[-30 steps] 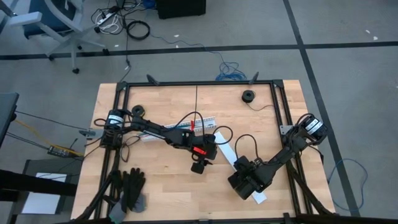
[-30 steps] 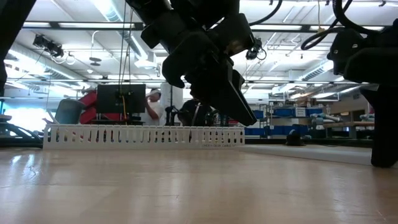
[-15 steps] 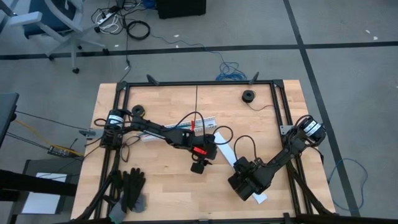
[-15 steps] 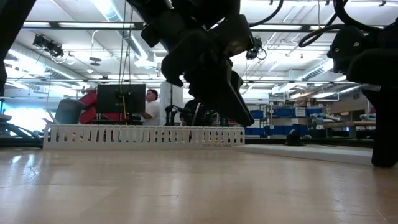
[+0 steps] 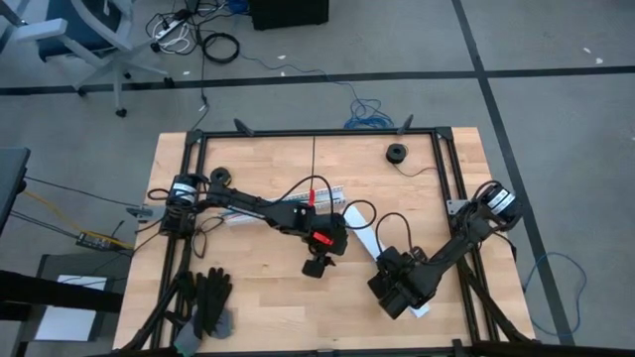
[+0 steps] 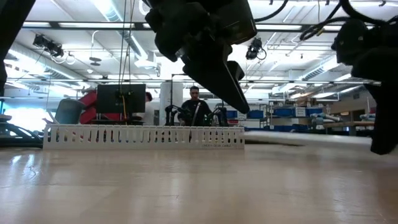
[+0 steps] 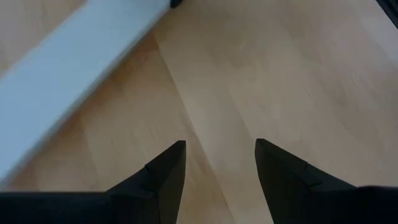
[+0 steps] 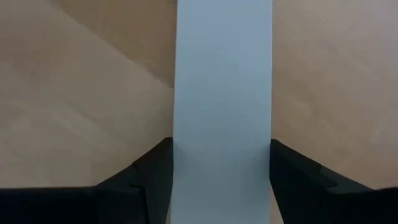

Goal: Ziptie cables
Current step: Close the white cable duct

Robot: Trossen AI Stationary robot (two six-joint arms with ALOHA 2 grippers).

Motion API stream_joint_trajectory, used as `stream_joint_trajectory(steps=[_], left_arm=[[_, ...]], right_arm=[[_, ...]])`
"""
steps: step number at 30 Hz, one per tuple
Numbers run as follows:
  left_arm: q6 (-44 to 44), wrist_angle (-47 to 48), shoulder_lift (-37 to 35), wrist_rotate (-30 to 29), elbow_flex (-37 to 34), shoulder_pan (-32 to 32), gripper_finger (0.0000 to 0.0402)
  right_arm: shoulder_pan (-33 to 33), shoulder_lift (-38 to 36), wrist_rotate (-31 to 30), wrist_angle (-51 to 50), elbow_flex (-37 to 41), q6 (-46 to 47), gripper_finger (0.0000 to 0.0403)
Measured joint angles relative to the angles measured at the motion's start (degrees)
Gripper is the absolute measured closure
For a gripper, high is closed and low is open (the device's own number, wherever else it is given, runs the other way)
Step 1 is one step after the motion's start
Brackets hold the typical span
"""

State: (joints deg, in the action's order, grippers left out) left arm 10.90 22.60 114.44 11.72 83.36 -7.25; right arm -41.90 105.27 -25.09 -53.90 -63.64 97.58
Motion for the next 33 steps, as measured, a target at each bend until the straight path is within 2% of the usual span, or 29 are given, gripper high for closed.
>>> stream_joint_trajectory(steps=[10,19,24,29,33], left_arm=[[0.2,1.3,-2.0,-3.2,-0.1,3.1,0.0234],[0.9,1.1,-2.5,-3.0,-0.1,8.5,0.0234],[1.0,1.9,-2.5,-0.5,-0.1,11.3,0.0234],[1.0,2.5,-2.5,0.4,-0.1,13.2,0.0234],[1.0,1.8,-2.5,0.6,-0.1,14.4,0.0234]], right_arm=[[-0.3,-3.4,-5.6,-7.5,-0.1,-1.8,0.019],[2.9,-7.2,-12.3,-18.6,1.1,-7.4,0.019],[5.3,-13.2,-17.0,-16.0,6.3,-12.6,0.0189],[8.3,-23.0,-17.6,-8.8,14.6,-19.8,0.0189],[11.9,-31.8,-17.3,-1.8,19.9,-29.6,0.0188]])
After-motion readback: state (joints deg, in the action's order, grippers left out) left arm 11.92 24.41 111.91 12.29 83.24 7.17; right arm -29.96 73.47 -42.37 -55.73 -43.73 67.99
